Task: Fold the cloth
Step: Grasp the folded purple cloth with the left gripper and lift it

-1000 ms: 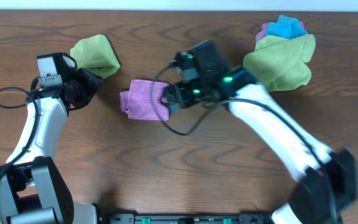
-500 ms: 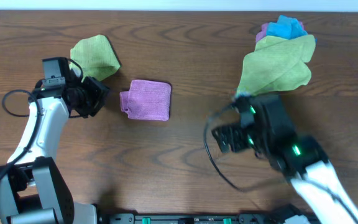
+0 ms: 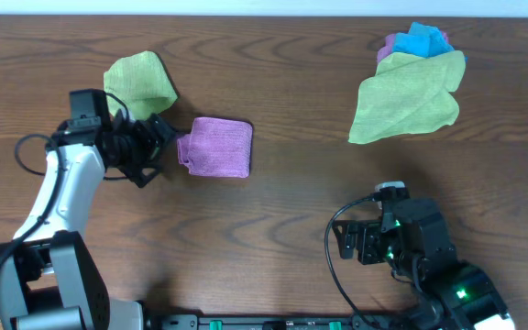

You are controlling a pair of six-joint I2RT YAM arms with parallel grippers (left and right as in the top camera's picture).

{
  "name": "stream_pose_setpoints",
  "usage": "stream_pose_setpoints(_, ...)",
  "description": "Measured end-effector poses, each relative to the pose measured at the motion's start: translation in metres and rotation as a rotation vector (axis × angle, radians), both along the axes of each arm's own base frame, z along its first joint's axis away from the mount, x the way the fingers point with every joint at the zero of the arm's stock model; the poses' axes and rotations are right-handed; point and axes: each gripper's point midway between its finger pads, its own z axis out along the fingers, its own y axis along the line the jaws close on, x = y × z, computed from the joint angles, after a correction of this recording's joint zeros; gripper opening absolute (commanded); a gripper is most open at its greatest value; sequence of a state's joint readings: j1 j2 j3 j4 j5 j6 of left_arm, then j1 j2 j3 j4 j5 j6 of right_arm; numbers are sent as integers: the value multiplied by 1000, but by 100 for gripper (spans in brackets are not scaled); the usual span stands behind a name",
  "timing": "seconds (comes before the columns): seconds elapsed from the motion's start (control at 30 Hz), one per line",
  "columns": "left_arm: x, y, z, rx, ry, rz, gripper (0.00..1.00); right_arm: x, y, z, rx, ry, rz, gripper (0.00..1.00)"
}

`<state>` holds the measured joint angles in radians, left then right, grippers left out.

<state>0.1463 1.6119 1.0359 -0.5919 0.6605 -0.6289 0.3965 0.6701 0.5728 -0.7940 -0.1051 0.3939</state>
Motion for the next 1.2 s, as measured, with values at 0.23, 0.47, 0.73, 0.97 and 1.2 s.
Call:
stream_pose_setpoints(0.23, -23, -26, -33, -27, 22, -64, 95, 1, -2, 0, -6, -1, -12, 99)
stream_pose_setpoints(0.47, -22, -28, -50, -45, -24, -28, 95, 1, -2, 0, -5, -1, -15, 99)
stream_pose_setpoints(0.73, -18, -27, -54, -56, -48, 7, 95, 1, -2, 0, -5, 0, -15, 99)
stream_pose_setpoints(0.97, -6, -29, -52, -64, -85, 21, 96, 1, -2, 0, -6, 0, -15, 99)
stream_pose_setpoints(1.2, -2, -43, -62, -73, -70, 17, 97, 1, -2, 0, -6, 0, -15, 99)
